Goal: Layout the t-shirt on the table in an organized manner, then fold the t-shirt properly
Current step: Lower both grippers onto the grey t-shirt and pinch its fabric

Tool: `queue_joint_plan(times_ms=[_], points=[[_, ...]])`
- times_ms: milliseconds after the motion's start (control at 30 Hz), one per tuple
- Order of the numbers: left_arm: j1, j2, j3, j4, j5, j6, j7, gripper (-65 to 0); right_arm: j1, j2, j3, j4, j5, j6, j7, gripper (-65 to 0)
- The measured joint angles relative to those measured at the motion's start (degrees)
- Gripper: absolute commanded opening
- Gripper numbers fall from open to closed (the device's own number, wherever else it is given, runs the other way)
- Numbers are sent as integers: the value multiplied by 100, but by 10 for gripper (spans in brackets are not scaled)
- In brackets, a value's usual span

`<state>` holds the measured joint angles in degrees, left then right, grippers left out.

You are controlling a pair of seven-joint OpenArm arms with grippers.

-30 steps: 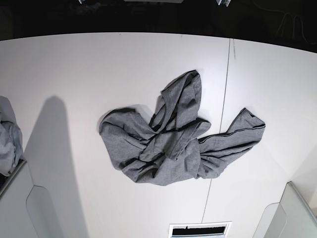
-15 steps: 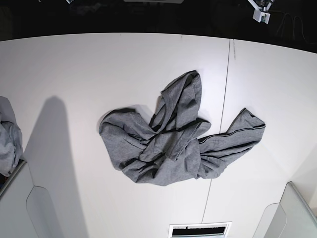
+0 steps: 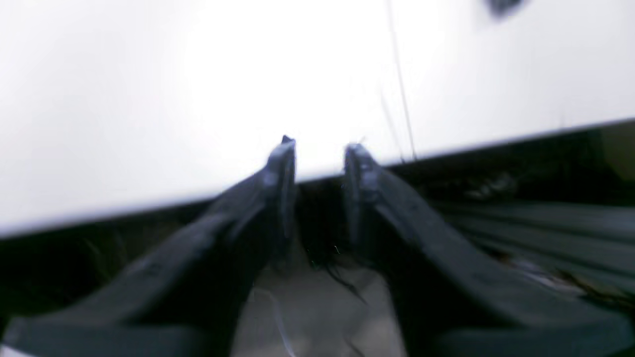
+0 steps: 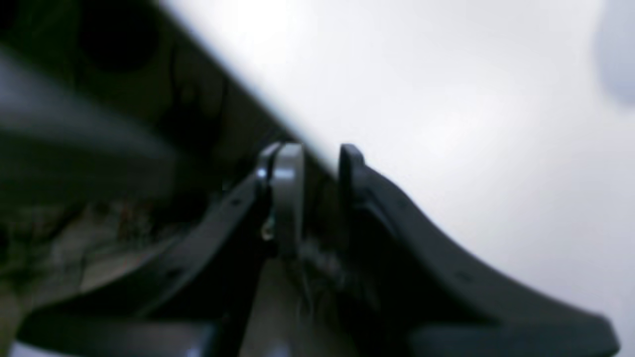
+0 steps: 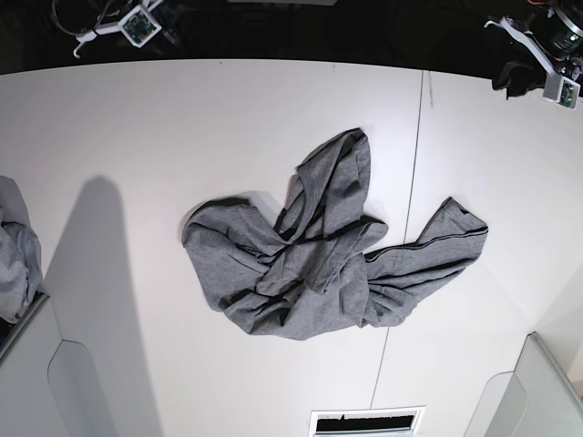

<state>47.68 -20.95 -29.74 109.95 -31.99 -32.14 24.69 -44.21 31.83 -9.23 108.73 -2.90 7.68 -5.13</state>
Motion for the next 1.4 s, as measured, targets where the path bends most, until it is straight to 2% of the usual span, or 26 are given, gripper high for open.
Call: queue_joint_plan(times_ms=[67,133,267,333,400,500,600,667,767,833,967,1133,1400], points=[[-223,-162,15,-4,13,79,39,-325,463,-46,0,-4,258,0,-20,-522],[-518,-328,39,-70,9,168,22,-320,933,-144,0,-13,455,15,-107,-521],[-1250,-699,249,-426,48,195,9,-320,1781,-542,7,-50,997,245,-365,-425],[-1670,-866,564,-719,76,208,-2,-320,2124,-796,4,-142,1204,400,-339,-396],[-2175,-1016,1014,-1113,273,168,-37,-320,2446,-1097,0,-389,1333,507,-348,-397],[-2931,-1207,1703,-1742,555,428,-229,-319,2852,-1519,-37,-911,1322,619,-391,-395],[-3609,-1335,2312,-2334,778,455,-339,-318,3104,-1908,-136,-1504,1296,673,-400,-332],[-3982,-1329,2673,-2697,951,450,-509,-312,3222,-2146,-225,-1821,1285,691,-415,-309],[-4494,-1316,3156,-3169,1113,455,-651,-252,3388,-2435,-369,-2133,1220,710,-417,-309],[-4813,-1316,3429,-3423,1231,479,-715,-250,3488,-2597,-481,-2258,1080,732,-396,-309],[-5333,-1307,3947,-3891,1620,876,-1073,-250,3560,-2857,-640,-2490,890,728,-398,-309],[-5810,-1281,4610,-4579,2068,876,-1539,-250,3620,-3139,-649,-2577,861,708,-411,-309],[-6072,-966,4920,-4913,2461,885,-1613,-250,3646,-3316,-649,-2767,802,708,-396,-309]])
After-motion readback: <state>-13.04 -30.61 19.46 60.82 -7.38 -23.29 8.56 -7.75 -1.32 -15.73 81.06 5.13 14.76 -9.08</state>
